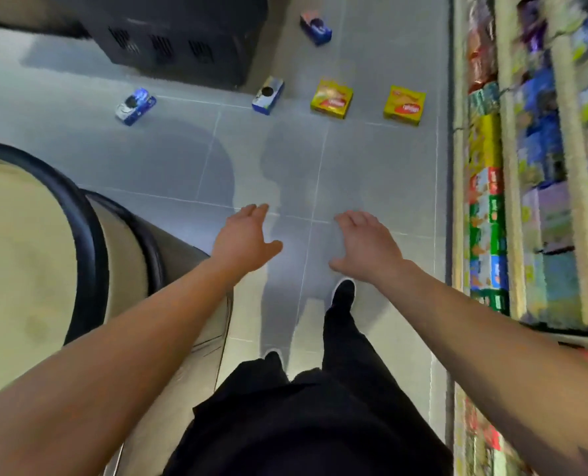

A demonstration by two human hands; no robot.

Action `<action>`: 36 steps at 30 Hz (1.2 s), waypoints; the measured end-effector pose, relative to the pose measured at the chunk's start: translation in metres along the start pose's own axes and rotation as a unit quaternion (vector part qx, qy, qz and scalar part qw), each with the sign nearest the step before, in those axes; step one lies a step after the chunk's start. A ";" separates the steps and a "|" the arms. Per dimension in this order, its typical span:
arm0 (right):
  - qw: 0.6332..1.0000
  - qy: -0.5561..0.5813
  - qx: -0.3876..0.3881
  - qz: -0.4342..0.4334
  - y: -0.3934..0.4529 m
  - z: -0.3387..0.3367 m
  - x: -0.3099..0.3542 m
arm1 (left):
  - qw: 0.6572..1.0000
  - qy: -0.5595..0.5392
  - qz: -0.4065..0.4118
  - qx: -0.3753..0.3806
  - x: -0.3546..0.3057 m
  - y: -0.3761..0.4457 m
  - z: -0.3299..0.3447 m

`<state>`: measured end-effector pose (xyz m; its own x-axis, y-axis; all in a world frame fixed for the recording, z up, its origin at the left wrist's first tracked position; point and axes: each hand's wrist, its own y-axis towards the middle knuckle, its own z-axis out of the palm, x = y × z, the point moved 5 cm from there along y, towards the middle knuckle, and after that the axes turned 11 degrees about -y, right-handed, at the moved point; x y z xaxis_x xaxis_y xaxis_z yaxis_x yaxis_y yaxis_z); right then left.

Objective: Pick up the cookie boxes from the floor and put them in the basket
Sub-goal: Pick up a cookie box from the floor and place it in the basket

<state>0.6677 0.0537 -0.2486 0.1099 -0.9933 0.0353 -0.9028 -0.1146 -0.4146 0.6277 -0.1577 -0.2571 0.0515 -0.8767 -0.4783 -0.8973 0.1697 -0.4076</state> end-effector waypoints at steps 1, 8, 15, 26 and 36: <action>1.000 -0.004 0.000 -0.011 0.020 -0.008 -0.008 | 1.000 -0.009 -0.015 -0.007 -0.003 0.015 -0.006; 0.989 -0.069 -0.001 -0.128 0.154 -0.084 -0.032 | 0.986 -0.074 -0.109 -0.102 -0.017 0.089 -0.064; 0.965 -0.116 -0.003 -0.237 0.264 -0.136 0.016 | 0.965 -0.112 -0.182 -0.150 0.019 0.138 -0.113; 0.932 -0.192 0.007 -0.307 0.468 -0.217 0.172 | 0.938 -0.161 -0.261 -0.162 0.155 0.252 -0.230; 0.924 -0.168 0.009 -0.342 0.623 -0.282 0.310 | 0.930 -0.152 -0.278 -0.186 0.272 0.351 -0.367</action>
<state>0.0222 -0.3296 -0.2398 0.7783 -0.6278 0.0115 -0.5673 -0.7109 -0.4156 0.1654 -0.5013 -0.2448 0.6232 -0.6058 -0.4946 -0.7820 -0.4886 -0.3869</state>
